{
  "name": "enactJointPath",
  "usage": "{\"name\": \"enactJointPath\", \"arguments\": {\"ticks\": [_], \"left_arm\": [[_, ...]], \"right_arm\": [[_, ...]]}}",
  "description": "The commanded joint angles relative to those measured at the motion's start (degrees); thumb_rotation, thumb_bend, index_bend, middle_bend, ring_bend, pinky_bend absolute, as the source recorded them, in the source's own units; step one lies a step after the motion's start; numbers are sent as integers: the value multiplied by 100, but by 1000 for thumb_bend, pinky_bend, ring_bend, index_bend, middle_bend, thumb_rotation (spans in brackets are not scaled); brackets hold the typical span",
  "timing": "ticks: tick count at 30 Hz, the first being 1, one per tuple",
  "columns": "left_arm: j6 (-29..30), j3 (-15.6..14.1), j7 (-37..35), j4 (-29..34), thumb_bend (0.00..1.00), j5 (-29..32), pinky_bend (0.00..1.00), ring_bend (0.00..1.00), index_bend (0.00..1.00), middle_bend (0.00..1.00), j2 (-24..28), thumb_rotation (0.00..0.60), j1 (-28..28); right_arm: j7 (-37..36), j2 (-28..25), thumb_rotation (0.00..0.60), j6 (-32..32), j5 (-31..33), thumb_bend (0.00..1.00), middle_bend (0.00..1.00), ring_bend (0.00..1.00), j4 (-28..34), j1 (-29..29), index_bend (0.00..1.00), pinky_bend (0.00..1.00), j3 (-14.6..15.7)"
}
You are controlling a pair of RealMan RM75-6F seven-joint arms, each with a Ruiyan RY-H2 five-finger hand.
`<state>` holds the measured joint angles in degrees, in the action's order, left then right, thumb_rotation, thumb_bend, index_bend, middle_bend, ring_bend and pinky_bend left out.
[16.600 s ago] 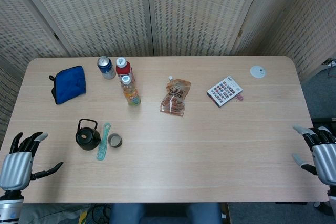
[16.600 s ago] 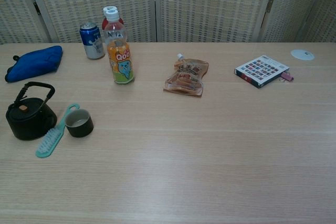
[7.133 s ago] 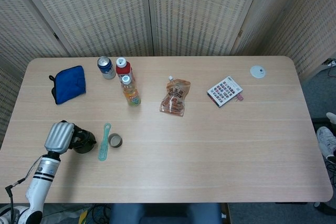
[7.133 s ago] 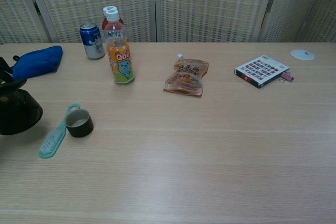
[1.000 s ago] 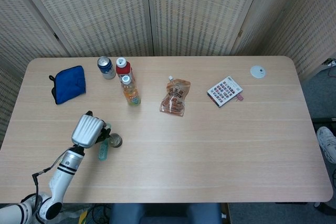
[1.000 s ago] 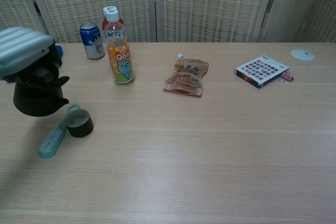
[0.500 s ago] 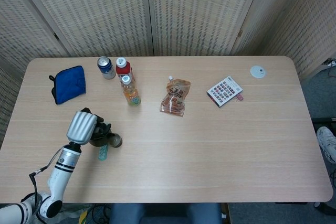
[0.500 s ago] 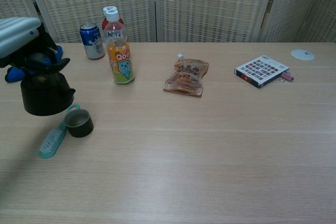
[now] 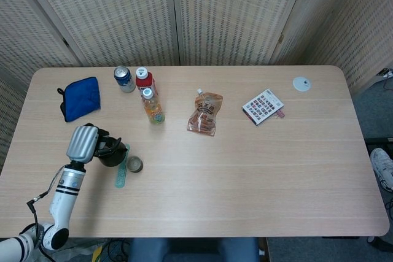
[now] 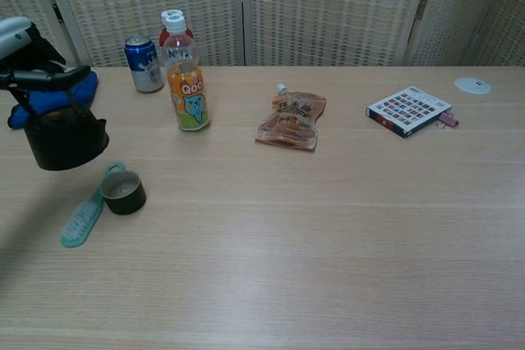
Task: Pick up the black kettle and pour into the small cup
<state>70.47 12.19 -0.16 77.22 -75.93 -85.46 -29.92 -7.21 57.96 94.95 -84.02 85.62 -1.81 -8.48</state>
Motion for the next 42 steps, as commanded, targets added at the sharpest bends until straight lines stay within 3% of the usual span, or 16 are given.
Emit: {"name": "enactJointPath", "arguments": {"ticks": [1,8,15,28,42], "left_arm": [[-108,10,-23,-157,264,103,501,1000,1000,1000,-25,244,-9],[-312,17,-126,-692,203,274,501,987,1000,1000,-146,154,-34],[-505,10,-241,-1156,191,383,480,927,995,1000,-261,127,-56],[-800,-51,-272,-1649,187,506,390,866,937,999,-395,113,-65],[-963,-196,-122,-1921,187,451,387,841,911,974,-524,115,-67]], "right_arm": [[7,4,600,-9,-1,187,317,238,2,5,231,218,2],[15,12,600,-49,25,187,317,238,-8,14,231,219,4],[31,22,600,-83,41,187,317,238,-17,27,231,218,5],[48,35,600,-152,73,187,317,238,-34,65,231,218,-6],[90,50,600,-213,74,186,317,238,-25,113,231,218,-9]]}}
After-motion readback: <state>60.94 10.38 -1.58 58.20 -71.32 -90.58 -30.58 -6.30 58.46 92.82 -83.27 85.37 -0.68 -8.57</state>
